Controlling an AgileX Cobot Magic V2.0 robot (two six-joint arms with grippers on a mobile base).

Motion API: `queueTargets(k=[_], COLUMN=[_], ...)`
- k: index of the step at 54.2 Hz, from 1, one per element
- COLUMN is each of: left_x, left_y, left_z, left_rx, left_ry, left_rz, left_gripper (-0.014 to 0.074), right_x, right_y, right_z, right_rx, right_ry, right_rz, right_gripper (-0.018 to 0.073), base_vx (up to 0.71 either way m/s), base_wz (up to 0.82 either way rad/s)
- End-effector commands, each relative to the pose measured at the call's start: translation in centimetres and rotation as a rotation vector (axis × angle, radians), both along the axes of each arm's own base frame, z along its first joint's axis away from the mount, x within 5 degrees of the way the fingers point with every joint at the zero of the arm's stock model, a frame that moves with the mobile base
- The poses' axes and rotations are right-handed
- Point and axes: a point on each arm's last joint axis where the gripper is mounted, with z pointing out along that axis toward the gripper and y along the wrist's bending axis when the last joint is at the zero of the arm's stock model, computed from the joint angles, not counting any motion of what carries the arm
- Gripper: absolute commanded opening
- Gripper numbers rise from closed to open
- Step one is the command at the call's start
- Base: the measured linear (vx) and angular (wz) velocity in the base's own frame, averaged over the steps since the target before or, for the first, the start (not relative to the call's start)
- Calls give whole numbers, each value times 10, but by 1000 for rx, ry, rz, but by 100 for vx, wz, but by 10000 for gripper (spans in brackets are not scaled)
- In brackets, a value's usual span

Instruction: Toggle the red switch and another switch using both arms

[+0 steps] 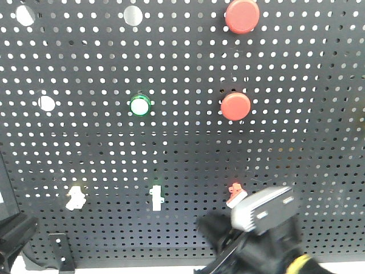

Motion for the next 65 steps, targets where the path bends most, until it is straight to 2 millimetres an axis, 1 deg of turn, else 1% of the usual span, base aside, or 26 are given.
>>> queueTargets(k=[1, 2, 8, 37, 43, 49, 55, 58, 65], left_x=[0, 0, 0, 0, -2, -18, -46, -58, -84], left_y=[-1, -1, -1, -1, -1, 7, 21, 29, 47], left_z=[18, 18, 18, 18, 17, 13, 8, 2, -20], left_rx=[-55, -54, -54, -55, -33, -7, -12, -8, -3], left_ry=[-108, -107, -107, -108, -101, -92, -95, -86, -90], left_rz=[-4, -4, -4, -4, -6, 6, 43, 78, 198], left_gripper=[2, 2, 2, 2, 2, 2, 2, 2, 2], right_x=[-8, -14, -18, -18, -18, -18, -18, -18, -18], right_y=[-5, -9, -11, -12, -12, -12, -12, -12, -12], right_z=[37, 48, 53, 54, 54, 54, 53, 53, 53], right_rx=[108, 126, 136, 136, 136, 136, 135, 134, 133], right_ry=[-160, -199, -216, -217, -217, -217, -215, -213, -214], right_rz=[6, 6, 7, 7, 7, 7, 7, 7, 8], right_gripper=[-6, -6, -6, -6, -6, -6, -6, -6, -6], base_vx=[0, 0, 0, 0, 0, 0, 0, 0, 0], base_wz=[0, 0, 0, 0, 0, 0, 0, 0, 0])
